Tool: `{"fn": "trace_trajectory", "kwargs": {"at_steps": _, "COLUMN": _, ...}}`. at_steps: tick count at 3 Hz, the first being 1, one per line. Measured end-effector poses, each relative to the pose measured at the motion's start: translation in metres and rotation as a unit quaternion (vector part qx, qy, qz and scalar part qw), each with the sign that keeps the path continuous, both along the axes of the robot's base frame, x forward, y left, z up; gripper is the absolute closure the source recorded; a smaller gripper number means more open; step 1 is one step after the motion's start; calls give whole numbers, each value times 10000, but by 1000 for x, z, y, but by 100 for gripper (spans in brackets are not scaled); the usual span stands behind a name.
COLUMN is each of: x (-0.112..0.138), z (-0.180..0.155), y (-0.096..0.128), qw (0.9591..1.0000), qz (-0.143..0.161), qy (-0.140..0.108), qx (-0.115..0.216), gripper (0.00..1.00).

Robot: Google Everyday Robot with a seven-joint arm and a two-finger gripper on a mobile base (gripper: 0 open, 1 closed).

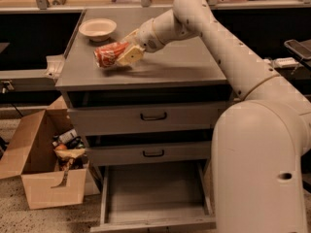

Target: Place coke can into bottom drawer

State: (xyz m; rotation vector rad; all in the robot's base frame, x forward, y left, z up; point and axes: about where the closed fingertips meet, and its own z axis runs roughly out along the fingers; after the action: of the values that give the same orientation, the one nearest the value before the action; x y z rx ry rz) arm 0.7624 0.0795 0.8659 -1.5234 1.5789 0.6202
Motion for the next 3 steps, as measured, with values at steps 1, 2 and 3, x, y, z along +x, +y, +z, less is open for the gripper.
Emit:
{"fn": "trace_trajectory", "kwargs": {"at_steps": 1, "x": -21, "z": 37, "y": -7, "qw": 9991, "qz": -149, "qy": -263, "qx": 305, "gripper": 89}}
{"fn": "trace_trajectory", "kwargs": {"at_steps": 2, "x": -58, "z": 90, "y": -22, "qw": 9945, "qz": -544, "qy": -636, "qx": 637, "gripper": 100}}
{"fn": "trace_trajectory", "kwargs": {"at_steps": 3, "x": -66, "z": 87, "y": -27, "qw": 9924, "qz": -764, "qy": -734, "qx": 625, "gripper": 100}}
